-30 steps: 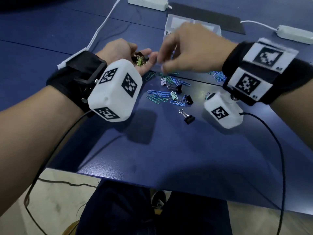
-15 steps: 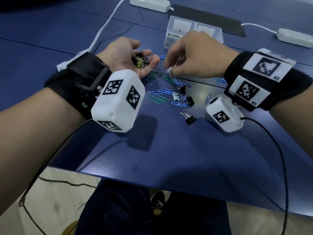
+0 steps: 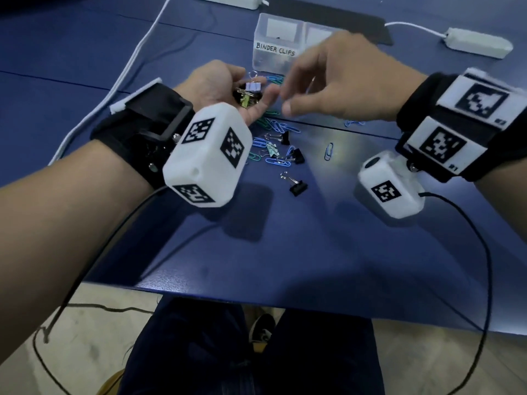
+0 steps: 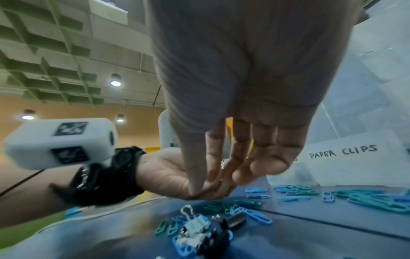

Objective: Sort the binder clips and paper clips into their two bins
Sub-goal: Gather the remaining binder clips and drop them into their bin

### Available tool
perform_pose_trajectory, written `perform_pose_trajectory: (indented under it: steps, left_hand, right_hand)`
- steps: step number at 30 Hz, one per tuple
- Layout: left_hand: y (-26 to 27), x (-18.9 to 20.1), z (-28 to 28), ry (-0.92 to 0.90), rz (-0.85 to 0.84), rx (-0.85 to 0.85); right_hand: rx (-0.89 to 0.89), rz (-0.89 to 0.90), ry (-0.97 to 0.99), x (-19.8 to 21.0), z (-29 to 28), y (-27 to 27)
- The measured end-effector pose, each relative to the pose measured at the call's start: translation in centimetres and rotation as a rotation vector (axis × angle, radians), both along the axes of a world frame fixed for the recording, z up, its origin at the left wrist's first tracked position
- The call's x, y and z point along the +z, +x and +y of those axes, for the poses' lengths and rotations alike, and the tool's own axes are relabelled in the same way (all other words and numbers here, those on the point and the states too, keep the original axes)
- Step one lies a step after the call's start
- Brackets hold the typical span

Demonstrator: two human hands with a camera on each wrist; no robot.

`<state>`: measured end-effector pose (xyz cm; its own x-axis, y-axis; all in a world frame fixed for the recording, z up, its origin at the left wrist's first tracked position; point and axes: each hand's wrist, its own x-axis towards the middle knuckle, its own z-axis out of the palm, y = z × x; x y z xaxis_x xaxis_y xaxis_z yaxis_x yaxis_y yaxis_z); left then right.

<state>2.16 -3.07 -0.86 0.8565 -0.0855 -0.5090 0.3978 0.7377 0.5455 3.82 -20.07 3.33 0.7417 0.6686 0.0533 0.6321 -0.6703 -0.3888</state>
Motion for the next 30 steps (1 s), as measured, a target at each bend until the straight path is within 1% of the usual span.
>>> perform_pose_trajectory:
  steps: [2, 6, 8, 15, 17, 20, 23, 25, 28, 30]
  left_hand:
    - [0.2, 0.0, 0.2, 0.053, -0.004, 0.004]
    - [0.2, -0.1, 0.5, 0.108, -0.004, 0.006]
    - [0.2, -0.1, 0.2, 0.126, -0.008, 0.006]
    - [0.1, -0.4, -0.7, 0.138, -0.012, -0.029]
    - [0.0, -0.3, -0.9, 0.14, -0.022, -0.039]
    - [-0.3, 0.0, -1.3, 0.142, -0.036, -0.068]
    - [-0.7, 0.3, -2.1, 0.077, -0.063, -0.109]
    - [-0.6, 0.4, -2.4, 0.048, -0.085, -0.127]
    - [-0.2, 0.2, -2.1, -0.006, -0.077, -0.13]
    - [0.2, 0.3, -1.7, -0.047, -0.039, -0.103]
  right_hand:
    - [0.058, 0.065, -0.082, -0.2, -0.9, -0.8]
    - [0.129, 0.127, -0.243, -1.1, -1.0, -1.6]
    - [0.133, 0.141, -0.266, -1.5, -1.0, -1.7]
    - [0.099, 0.168, -0.223, -2.0, -1.5, -1.1]
    - [0.067, 0.178, -0.153, -1.4, -1.9, -0.6]
    - [0.021, 0.18, 0.006, 0.2, -1.8, 0.0]
    - [-0.003, 0.103, 0.1, 1.0, -0.6, 0.8]
    - [-0.014, 0.03, 0.09, 0.9, 0.7, 1.3]
    - [0.0, -0.035, 0.047, 0.4, 1.9, 1.9]
    - [-0.036, -0.066, 0.107, 0.3, 1.9, 2.2]
